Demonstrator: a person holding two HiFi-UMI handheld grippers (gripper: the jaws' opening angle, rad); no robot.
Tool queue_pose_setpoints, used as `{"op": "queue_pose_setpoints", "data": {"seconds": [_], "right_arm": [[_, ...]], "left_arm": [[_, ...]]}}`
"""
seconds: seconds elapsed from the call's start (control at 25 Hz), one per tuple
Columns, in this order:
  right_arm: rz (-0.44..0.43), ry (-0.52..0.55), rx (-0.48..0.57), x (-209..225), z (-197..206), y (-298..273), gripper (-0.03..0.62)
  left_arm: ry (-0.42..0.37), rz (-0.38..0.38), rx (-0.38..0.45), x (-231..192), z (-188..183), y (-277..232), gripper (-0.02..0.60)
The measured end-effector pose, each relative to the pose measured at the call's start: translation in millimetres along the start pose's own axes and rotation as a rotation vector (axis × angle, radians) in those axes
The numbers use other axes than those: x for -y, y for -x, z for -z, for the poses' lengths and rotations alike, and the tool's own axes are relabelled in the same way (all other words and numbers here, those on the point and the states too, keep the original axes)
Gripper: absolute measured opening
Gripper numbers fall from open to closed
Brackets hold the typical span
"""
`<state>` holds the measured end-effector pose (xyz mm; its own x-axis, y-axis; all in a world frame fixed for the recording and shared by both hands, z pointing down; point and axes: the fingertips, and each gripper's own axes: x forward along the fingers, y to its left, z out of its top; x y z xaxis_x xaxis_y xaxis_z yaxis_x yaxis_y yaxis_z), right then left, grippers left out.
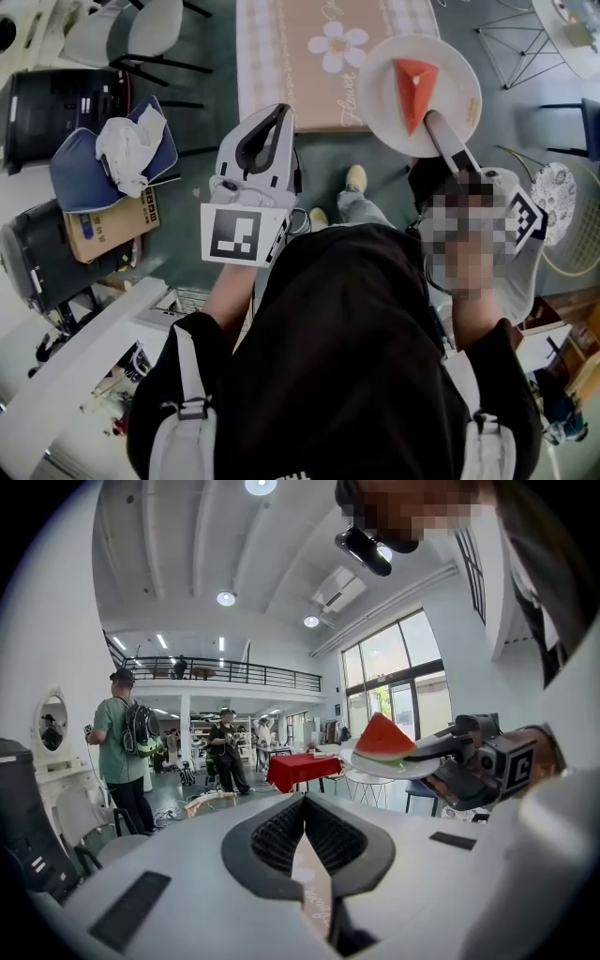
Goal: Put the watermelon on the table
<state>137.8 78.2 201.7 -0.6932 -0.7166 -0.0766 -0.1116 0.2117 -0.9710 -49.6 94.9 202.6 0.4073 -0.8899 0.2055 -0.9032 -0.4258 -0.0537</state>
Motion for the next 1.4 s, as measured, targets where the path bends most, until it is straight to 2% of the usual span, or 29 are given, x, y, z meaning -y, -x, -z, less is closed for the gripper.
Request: {"op": "queue_pose_setpoints", "data": {"seconds": [0.24, 0.64, 1.4], "right_arm": [[-0.009, -0.002, -0.02, 4.5, -15.3, -7.8, 0.025], [-0.022, -0.009, -0.028, 8.1, -34.6, -16.4, 0.025], [-0.056, -0.018, -0.075, 10.8, -50.1, -22.8, 0.025]], "left_arm": [[0.025, -0.037, 0.012, -3.0, -5.6, -12.5, 0.012], [-0.019, -0.044, -0.011, -4.2, -5.9, -30.5, 0.012], [-0.037, -0.078, -0.009, 4.1, -17.2, -42.9, 0.012]]}}
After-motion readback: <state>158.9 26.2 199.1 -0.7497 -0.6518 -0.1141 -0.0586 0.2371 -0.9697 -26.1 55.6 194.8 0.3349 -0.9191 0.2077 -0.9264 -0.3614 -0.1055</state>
